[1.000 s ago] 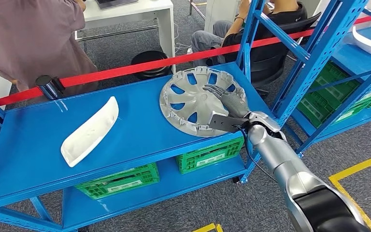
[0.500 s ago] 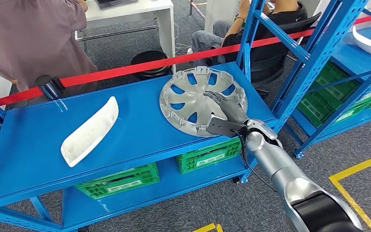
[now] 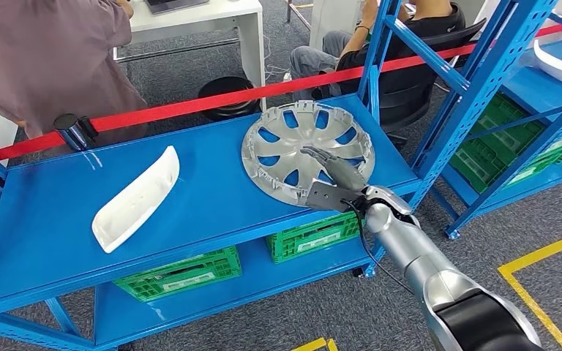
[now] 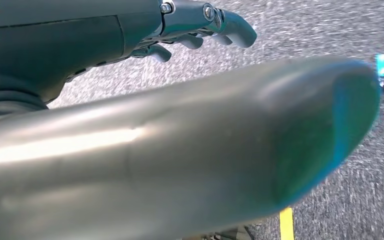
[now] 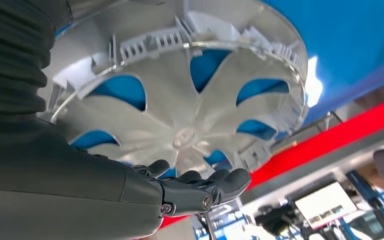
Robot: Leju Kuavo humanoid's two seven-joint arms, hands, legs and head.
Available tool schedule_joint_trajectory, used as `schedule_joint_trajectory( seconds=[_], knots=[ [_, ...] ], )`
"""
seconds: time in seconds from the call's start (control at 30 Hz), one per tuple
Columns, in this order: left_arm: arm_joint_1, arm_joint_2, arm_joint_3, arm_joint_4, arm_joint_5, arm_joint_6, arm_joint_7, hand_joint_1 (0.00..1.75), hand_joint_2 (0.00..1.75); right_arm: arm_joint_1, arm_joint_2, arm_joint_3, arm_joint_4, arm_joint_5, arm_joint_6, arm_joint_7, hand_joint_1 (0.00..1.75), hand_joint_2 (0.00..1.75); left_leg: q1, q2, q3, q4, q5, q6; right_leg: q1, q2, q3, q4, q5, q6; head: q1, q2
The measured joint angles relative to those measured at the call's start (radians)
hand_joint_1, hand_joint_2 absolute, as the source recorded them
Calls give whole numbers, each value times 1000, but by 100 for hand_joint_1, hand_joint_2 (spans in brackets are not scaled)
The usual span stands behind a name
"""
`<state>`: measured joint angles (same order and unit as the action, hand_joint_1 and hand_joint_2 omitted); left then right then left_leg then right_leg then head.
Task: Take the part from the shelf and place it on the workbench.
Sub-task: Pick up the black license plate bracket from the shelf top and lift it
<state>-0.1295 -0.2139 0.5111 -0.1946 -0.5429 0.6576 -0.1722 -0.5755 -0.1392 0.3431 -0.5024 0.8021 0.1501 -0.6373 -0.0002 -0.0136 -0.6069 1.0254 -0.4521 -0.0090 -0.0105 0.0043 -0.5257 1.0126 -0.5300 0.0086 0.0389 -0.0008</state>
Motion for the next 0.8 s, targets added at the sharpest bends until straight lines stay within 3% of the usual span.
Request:
schedule_joint_trajectory(
  seconds=[0.8],
  knots=[
    [0,-2,50,0,31,4,-9,0,0,19,14,27,61,4,17,20,0,175,0,0,0,0,0,0,0,0,0,0,0,0,0,0]
  ],
)
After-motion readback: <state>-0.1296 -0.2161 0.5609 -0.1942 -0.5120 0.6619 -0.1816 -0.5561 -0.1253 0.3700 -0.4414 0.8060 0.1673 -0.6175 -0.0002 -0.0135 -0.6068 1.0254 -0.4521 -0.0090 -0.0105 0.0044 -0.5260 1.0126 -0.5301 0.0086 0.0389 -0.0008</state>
